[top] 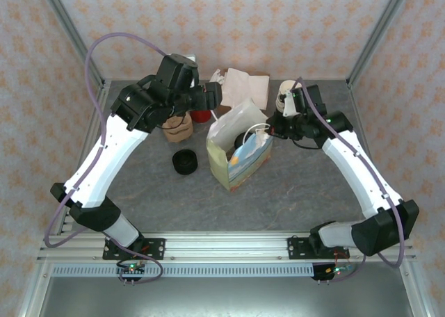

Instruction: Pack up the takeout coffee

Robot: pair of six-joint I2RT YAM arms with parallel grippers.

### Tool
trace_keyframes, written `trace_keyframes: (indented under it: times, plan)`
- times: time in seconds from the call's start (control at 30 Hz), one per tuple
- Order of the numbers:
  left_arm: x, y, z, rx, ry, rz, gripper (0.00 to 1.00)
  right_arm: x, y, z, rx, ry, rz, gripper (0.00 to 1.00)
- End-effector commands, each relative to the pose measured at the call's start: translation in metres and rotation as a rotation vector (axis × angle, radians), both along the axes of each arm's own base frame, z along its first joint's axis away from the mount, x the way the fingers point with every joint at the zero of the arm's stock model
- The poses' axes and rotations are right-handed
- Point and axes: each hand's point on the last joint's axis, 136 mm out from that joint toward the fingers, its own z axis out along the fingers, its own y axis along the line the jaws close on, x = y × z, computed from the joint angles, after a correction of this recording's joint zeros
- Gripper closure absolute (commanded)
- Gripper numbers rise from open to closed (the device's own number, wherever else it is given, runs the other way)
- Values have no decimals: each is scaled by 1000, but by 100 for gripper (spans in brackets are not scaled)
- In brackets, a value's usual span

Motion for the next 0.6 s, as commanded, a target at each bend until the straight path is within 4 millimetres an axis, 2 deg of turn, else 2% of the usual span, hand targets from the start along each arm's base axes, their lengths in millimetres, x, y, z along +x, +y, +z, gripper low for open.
trace_keyframes:
  times: [0.0, 0.4, 0.57]
  plan:
    - [-4, 10, 4, 15, -15, 11, 13, -13, 14, 15, 48, -73, 126, 100]
    - [-5, 8, 4, -4, -20, 1, 13, -49, 24, 20, 69, -197, 376, 100]
    - [-12, -11, 8, -15, -14, -116, 25, -52, 27, 16, 72, -199, 415, 100]
